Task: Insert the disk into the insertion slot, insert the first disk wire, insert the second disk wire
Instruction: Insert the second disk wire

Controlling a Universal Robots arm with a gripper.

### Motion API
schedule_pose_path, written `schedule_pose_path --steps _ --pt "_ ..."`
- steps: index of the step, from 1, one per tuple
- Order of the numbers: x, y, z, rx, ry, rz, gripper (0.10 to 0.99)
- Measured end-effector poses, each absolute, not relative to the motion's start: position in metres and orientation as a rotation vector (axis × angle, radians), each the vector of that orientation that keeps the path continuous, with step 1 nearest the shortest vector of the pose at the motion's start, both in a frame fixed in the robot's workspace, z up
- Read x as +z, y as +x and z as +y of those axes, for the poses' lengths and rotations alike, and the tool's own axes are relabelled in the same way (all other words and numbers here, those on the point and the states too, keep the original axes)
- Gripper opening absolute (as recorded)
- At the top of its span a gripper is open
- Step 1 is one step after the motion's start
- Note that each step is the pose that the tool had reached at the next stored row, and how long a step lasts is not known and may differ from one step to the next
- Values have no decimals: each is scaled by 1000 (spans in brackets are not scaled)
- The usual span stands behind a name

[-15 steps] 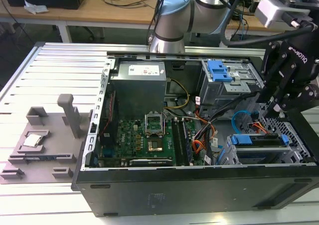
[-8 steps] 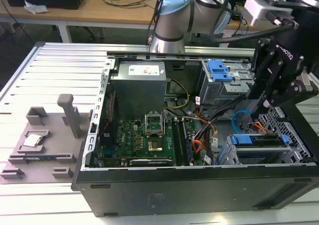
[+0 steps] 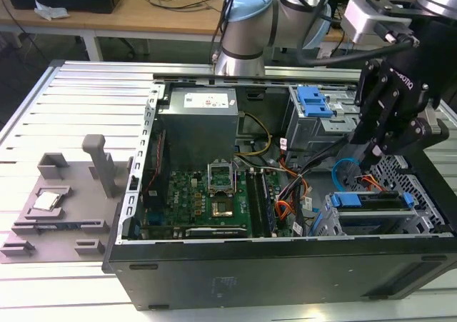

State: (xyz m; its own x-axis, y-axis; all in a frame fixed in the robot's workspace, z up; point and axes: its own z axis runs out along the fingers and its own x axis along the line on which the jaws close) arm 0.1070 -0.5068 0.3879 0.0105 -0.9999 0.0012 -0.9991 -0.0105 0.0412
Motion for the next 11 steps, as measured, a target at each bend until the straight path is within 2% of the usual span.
schedule_pose_path --steps 11 --pt "377 108 -506 -31 2391 -1978 420"
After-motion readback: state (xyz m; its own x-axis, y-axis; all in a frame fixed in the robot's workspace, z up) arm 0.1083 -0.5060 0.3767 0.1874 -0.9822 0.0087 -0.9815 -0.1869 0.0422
